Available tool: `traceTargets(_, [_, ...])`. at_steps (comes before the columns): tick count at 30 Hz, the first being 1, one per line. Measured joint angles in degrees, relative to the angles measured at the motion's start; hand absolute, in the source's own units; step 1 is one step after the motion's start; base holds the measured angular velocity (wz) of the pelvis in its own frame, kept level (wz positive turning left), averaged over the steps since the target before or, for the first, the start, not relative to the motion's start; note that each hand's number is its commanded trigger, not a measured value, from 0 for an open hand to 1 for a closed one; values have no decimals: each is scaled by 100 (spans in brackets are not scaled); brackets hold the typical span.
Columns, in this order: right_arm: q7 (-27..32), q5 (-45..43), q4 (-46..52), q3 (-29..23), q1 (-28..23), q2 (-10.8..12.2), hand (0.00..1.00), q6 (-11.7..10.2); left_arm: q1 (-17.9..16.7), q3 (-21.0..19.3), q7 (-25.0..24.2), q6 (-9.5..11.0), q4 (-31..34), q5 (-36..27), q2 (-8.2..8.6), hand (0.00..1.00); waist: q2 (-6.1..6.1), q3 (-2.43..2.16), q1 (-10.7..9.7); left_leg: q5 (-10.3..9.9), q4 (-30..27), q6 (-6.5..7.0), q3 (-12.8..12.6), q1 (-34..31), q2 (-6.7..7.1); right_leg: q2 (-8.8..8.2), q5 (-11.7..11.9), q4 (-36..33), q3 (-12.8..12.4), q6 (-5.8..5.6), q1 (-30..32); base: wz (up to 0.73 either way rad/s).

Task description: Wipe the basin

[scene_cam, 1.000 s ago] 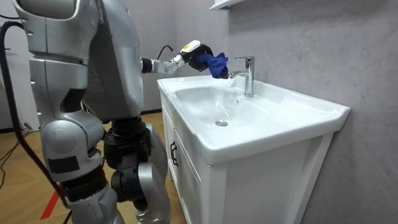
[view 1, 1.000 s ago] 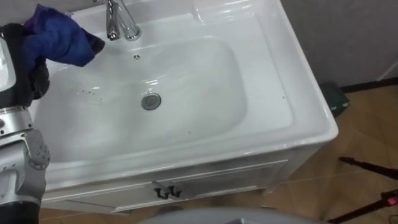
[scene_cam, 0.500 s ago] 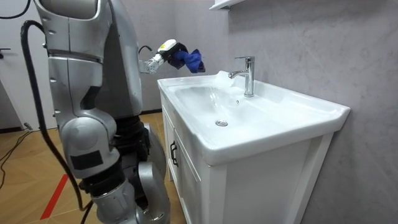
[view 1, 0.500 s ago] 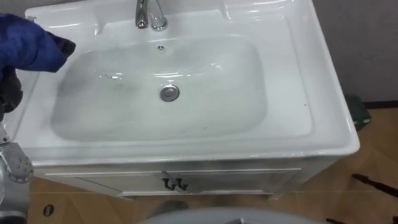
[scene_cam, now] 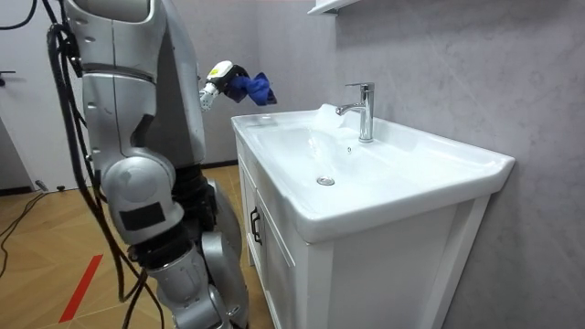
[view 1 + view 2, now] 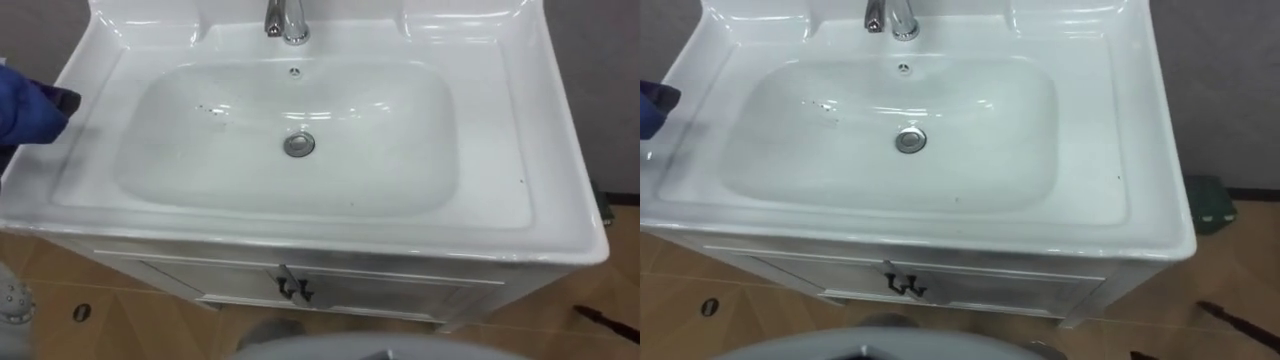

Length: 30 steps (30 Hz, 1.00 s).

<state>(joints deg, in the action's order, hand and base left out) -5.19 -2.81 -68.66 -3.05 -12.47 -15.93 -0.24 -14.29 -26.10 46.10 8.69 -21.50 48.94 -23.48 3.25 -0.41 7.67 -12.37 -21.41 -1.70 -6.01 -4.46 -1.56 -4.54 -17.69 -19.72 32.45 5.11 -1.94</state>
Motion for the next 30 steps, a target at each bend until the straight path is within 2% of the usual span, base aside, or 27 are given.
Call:
traceTargets(7, [-128,177,9,183,-6,-6,0,0,0,2,-13,-11,-152,-2,0,100,-63,4,16,-60,-22,118,-55,-9,22,-40,31,1,6,-80,-11,0])
traceTargets(15, [-110,302,7,178,41,-5,0,0,0,3,-14,-5,-344,-6,0,100,-210,9,11,-142,-46,222,-132,-15,22,-50,88,-5,-129,-174,-2,-5])
traceTargets(21, [-111,278,13,176,120,-13,0,-2,0,3,-5,2,-429,-4,0,100,-228,8,-16,-241,-133,306,-151,-84,9,-54,138,-35,-256,-253,84,-6])
traceTargets(30, [-132,323,-10,180,152,-5,0,-1,35,57,1,2,-638,-1,1,100,-256,10,-127,-322,-144,441,-183,-101,62,-110,228,3,-290,-386,92,-1])
